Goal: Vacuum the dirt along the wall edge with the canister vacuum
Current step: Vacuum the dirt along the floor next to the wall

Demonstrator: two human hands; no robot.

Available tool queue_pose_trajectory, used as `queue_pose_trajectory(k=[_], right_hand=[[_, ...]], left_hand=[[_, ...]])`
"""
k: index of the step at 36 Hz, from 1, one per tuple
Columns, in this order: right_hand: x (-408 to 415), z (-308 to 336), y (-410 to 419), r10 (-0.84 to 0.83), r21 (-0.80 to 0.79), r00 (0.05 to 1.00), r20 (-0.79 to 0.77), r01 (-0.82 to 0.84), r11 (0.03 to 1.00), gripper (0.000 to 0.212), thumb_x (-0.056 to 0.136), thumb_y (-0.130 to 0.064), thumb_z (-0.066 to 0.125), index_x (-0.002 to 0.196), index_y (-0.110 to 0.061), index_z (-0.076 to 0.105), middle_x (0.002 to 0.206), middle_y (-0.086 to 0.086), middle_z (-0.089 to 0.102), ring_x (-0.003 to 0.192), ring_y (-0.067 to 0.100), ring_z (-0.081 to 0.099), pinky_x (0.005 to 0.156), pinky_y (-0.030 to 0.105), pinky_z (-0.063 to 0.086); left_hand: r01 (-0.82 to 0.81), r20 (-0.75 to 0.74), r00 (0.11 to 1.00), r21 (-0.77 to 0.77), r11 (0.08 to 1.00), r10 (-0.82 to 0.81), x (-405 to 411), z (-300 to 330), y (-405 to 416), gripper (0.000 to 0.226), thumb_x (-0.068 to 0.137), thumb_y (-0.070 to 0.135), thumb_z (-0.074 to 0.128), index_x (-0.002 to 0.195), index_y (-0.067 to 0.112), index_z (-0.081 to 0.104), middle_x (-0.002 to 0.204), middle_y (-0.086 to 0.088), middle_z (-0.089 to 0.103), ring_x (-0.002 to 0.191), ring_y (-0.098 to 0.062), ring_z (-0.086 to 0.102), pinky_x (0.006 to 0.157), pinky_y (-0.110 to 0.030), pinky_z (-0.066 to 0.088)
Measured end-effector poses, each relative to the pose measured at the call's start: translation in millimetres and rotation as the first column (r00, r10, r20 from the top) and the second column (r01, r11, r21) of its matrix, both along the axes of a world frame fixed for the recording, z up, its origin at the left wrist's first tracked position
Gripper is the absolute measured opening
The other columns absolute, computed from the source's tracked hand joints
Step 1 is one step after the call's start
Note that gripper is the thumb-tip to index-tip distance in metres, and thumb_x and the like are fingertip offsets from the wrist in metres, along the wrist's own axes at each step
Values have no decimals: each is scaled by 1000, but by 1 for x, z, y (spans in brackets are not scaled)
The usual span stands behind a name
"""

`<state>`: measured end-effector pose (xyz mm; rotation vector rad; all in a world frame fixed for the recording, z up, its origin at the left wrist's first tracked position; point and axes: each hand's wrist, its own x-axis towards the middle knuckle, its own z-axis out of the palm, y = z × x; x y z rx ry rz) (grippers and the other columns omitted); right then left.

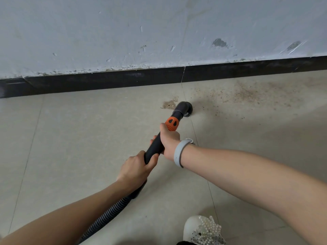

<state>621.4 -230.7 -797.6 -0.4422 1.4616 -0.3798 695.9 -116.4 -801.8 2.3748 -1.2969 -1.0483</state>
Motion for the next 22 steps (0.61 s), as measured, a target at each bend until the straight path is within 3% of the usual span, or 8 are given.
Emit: queue_pose_trajectory(k=[6,10,12,16,19,22], right_hand=[[40,10,-3,83,-19,994,76,-82,996,23,92,-29,57,86,-11,44,71,10,58,55,22,60,66,35,58],[62,11,1,157,-3,984,87,-157,988,21,93,-26,56,85,-10,45,73,10,57,57,22,58,58,33,55],[69,9,6,189,11,978,86,-191,982,22,93,-27,55,84,-10,45,73,10,58,58,22,59,64,35,57],[72,4,10,212,23,974,77,-214,976,23,93,-29,55,84,-10,46,72,8,60,57,20,61,71,35,58],[66,3,9,187,25,980,72,-189,982,22,92,-28,55,83,-10,46,71,8,59,58,21,61,65,33,57],[53,-1,8,182,38,983,37,-183,982,22,92,-29,55,84,-10,47,72,7,61,57,20,62,60,30,56]], left_hand=[[-141,8,990,-76,987,142,24,-2,5,42,94,52,43,81,13,51,69,-6,69,68,-26,66,72,-41,53],[-209,14,977,-98,973,212,37,-9,15,41,94,51,43,76,15,50,61,1,66,60,-16,64,56,-30,46],[-233,4,972,-92,968,234,43,-13,22,40,94,50,44,75,16,51,58,2,66,56,-12,63,52,-26,42],[-239,-10,971,-71,968,239,49,-17,26,40,93,51,44,76,16,52,58,1,66,54,-11,63,54,-27,46],[-213,-5,977,-65,975,213,44,-18,23,38,94,50,44,77,17,52,59,1,66,54,-10,63,50,-24,42],[-180,-17,984,-42,983,180,34,-20,22,39,93,52,43,79,16,51,62,-1,67,56,-14,64,54,-28,48]])
